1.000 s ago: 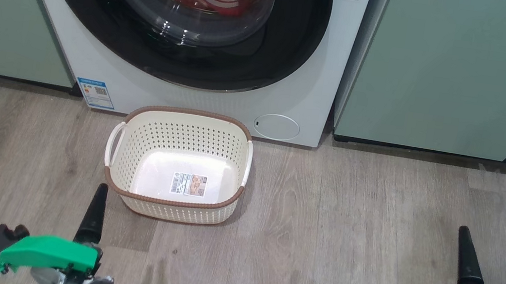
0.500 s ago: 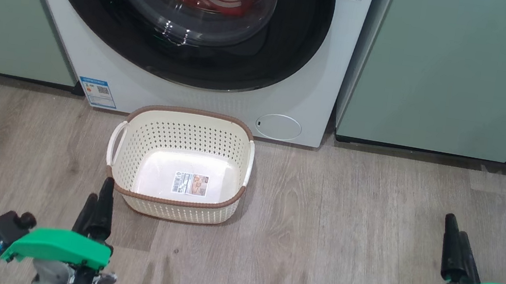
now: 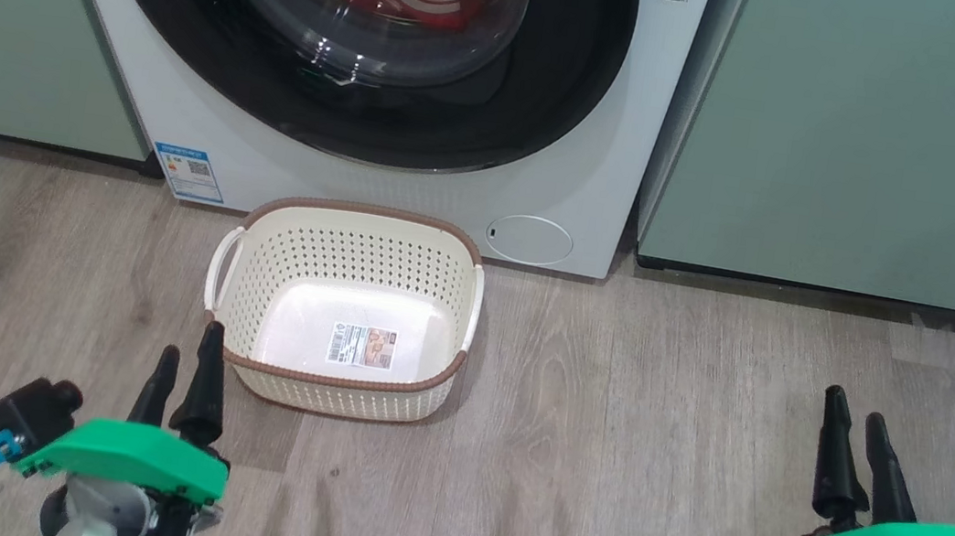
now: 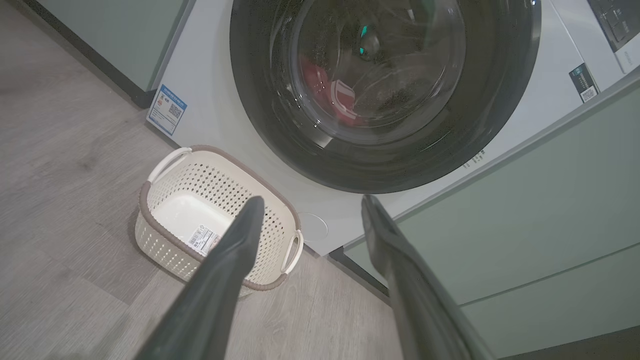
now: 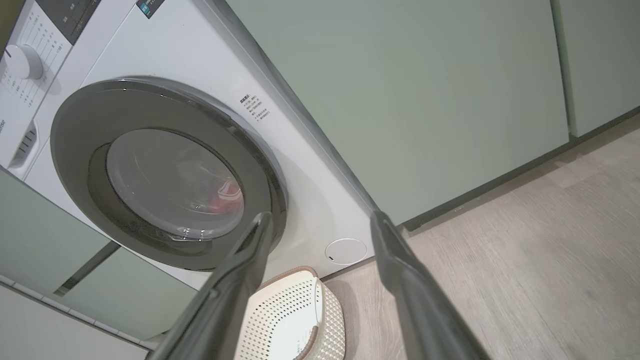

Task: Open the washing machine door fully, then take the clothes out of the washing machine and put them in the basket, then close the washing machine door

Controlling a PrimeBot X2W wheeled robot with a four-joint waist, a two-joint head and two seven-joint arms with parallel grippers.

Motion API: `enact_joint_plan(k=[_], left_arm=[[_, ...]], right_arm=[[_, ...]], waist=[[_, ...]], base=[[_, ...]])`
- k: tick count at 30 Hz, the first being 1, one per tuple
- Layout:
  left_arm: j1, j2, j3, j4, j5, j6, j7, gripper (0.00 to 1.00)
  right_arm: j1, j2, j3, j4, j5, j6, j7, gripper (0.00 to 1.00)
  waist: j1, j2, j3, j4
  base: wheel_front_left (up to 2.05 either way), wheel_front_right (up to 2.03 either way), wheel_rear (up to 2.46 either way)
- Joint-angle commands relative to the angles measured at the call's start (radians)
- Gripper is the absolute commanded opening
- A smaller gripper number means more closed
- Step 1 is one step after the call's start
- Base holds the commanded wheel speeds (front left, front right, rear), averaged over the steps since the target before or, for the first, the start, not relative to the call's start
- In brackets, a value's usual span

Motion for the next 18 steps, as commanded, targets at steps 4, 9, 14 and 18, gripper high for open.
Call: enact_joint_plan(k=[4, 9, 14, 18], left_arm=[[-0.065, 0.01, 0.013, -0.04, 0.089, 0.016, -0.028, 1.0], [-0.071, 0.01, 0.01, -0.038, 0.154, 0.021, -0.043, 1.0], [-0.074, 0.011, 0.006, -0.04, 0.217, 0.027, -0.057, 1.0], [-0.077, 0.011, 0.002, -0.038, 0.253, 0.026, -0.066, 1.0]], right_arm=[[-0.054, -0.011, 0.029, -0.046, -0.103, 0.0, -0.028, 1.0], [-0.057, -0.012, 0.034, -0.048, -0.172, 0.0, -0.042, 1.0], [-0.058, -0.012, 0.039, -0.049, -0.24, 0.0, -0.057, 1.0], [-0.06, -0.012, 0.04, -0.051, -0.278, -0.001, -0.066, 1.0]], waist=[[0.0, 0.0, 0.002, 0.001], [0.0, 0.0, 0.003, 0.002], [0.0, 0.0, 0.001, 0.002], [0.0, 0.0, 0.001, 0.003]], base=[[0.0, 0.0, 0.0], [0.0, 0.0, 0.0], [0.0, 0.0, 0.0], [0.0, 0.0, 0.0]])
